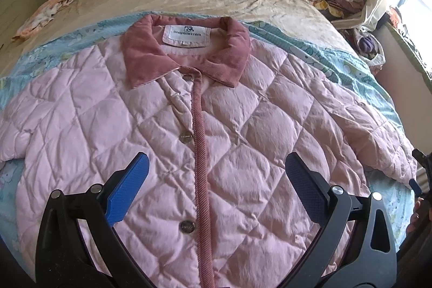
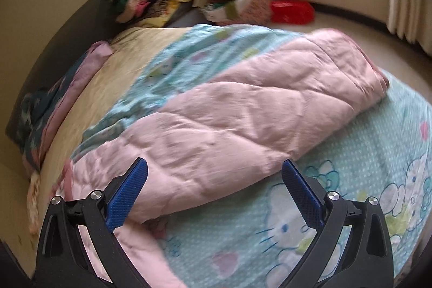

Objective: Fold large clothes
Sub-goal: 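Close the right tool on the sleeve cuff, then lift the sleeve with the right tool and lay it across the jacket front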

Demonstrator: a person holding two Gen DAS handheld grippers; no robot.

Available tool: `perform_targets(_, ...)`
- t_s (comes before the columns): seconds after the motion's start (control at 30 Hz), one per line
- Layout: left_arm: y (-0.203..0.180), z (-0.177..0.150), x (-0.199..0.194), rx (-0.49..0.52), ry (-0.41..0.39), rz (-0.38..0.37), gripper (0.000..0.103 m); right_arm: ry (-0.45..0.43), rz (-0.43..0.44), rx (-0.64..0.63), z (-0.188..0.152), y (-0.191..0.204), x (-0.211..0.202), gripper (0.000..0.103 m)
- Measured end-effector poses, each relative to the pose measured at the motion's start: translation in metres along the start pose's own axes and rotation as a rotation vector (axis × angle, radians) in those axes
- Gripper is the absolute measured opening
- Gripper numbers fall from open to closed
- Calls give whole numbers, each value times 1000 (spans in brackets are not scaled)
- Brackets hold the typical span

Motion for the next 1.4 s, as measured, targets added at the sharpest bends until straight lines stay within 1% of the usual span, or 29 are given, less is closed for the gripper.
perform_targets(0.07, -2, 2, 6, 3, 6, 4, 95, 11, -18, 62, 4, -18, 8, 99)
perform_targets(0.27, -4, 6, 21, 2, 21, 18, 95, -3, -63, 196, 20, -64, 23, 99)
perform_targets(0.33, -4, 8, 25, 1, 23, 24, 95, 6, -78, 255, 26, -81, 33, 99)
perform_targets(0.43, -1, 11, 31, -4, 29, 32, 95, 5, -62, 337, 32, -101, 45, 99)
perform_targets(0.53, 3, 15, 35, -7, 32, 45, 95, -35, -31, 388, 42, -115, 51, 99)
perform_targets(0.63, 7, 19, 33, -16, 16, 46, 95, -66, -7, 451, 49, -125, 55, 99)
perform_targets(0.67, 8, 20, 32, -19, 11, 47, 95, -83, 6, 470, 51, -127, 55, 96)
perform_targets(0.73, 12, 21, 28, -28, 5, 42, 95, -103, 2, 482, 53, -129, 50, 71)
perform_targets(0.77, 14, 22, 25, -32, 4, 41, 95, -113, 4, 482, 55, -130, 49, 44)
perform_targets(0.8, 16, 22, 22, -35, 4, 41, 95, -120, 64, 473, 58, -126, 46, 36)
perform_targets(0.83, 16, 22, 20, -33, 4, 42, 95, -112, 87, 451, 62, -121, 45, 33)
perform_targets(0.87, 17, 23, 17, -28, 1, 43, 95, -115, 96, 428, 64, -117, 42, 28)
perform_targets(0.9, 18, 24, 14, -24, -4, 45, 95, -140, 117, 372, 70, -105, 32, 25)
perform_targets(0.97, 20, 27, 5, -23, -24, 47, 95, -177, 156, 287, 78, -84, 13, 21)
perform_targets(1.1, 23, 33, -13, -25, -42, 21, 95, -237, 235, 136, 89, -40, -22, 18)
perform_targets(1.2, 29, 37, -27, -22, -66, 35, 95, -290, 270, 0, 90, -1, -50, 17)
perform_targets(1.37, 39, 43, -47, -30, -98, 28, 95, -343, 307, -187, 79, 61, -88, 17)
perform_targets(1.4, 42, 44, -51, -32, -104, 22, 95, -346, 314, -207, 77, 69, -93, 17)
Point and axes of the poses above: each gripper's, at about its wrist camera, not at the fingertips, and x roughly the way its jaws point, y to its left, z to its top, the point moved 5 cm from there along x, roughly the way its jaws point, and after that the axes turned 3 degrees about -z, right-handed, at the moved point
